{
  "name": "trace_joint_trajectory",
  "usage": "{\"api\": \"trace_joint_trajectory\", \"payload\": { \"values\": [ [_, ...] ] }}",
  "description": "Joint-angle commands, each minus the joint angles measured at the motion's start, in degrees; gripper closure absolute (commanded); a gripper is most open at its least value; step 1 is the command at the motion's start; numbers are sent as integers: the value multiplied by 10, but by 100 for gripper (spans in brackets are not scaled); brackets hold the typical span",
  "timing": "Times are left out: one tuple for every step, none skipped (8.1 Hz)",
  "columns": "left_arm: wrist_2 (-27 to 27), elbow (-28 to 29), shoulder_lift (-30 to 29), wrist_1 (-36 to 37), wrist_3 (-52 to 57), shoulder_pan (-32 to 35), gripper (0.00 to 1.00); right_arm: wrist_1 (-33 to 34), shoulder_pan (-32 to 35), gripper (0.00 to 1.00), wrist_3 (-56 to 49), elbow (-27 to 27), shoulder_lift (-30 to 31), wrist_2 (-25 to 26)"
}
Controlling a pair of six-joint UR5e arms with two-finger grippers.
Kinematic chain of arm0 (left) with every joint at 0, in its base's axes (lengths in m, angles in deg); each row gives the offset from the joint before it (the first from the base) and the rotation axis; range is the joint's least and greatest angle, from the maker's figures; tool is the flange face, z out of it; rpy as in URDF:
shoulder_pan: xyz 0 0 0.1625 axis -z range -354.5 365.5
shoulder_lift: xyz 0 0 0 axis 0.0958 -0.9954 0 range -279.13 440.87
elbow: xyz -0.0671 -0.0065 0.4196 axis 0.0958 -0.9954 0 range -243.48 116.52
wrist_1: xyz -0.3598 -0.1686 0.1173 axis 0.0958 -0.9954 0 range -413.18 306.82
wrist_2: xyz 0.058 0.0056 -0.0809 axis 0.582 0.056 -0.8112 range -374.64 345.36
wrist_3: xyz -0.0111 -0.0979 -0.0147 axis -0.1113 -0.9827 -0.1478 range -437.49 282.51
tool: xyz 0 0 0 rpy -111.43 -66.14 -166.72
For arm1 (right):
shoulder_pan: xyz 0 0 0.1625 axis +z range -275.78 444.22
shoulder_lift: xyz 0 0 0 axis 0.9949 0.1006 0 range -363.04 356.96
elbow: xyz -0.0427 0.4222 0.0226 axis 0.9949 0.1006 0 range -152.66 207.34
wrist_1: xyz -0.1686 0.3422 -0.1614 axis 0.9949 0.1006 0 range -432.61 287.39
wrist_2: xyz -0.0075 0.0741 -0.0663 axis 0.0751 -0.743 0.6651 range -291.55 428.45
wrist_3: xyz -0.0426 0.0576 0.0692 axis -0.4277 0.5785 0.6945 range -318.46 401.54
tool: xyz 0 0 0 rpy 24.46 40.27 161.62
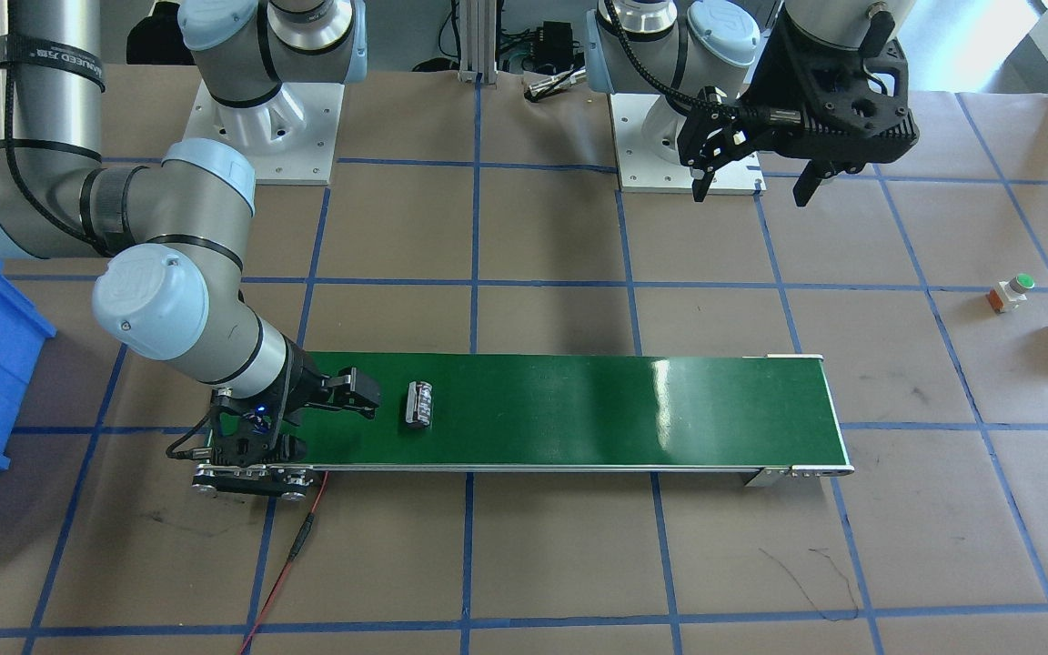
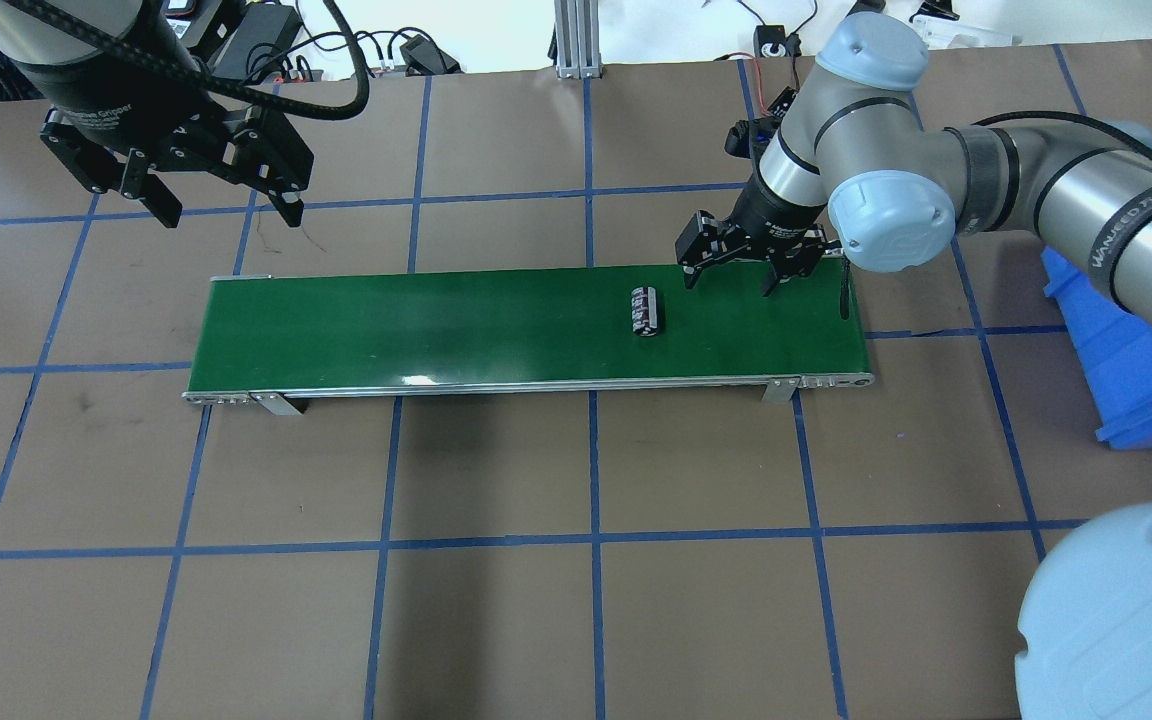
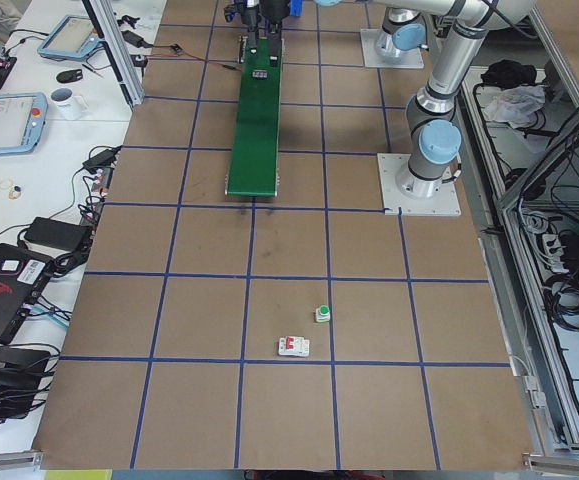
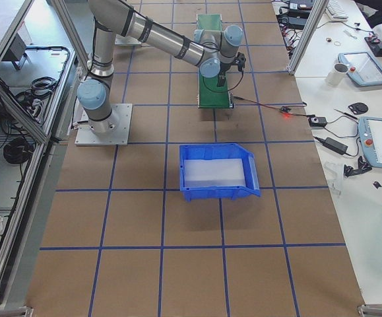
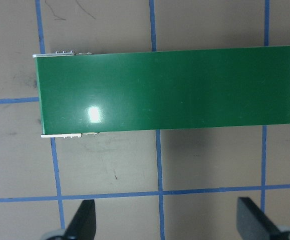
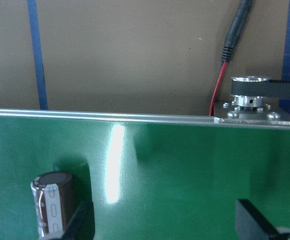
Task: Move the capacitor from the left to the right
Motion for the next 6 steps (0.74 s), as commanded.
{"api": "trace_joint_trajectory", "payload": {
  "values": [
    [0, 0, -1, 0, 0, 0, 0, -1, 0, 0, 1, 0, 1, 0],
    [0, -1, -1, 0, 0, 0, 0, -2, 0, 0, 1, 0, 2, 0],
    [0, -3, 0, 0, 0, 0, 0, -3, 0, 0, 1, 0, 1, 1],
    [0, -3, 1, 0, 0, 0, 0, -6, 0, 0, 1, -1, 1, 1],
    [1, -4, 5, 0, 1, 0, 0, -32, 0, 0, 1, -1, 1, 0],
    [0, -4, -1, 1, 0, 0, 0, -46, 0, 0, 0, -1, 1, -1]
  ]
}}
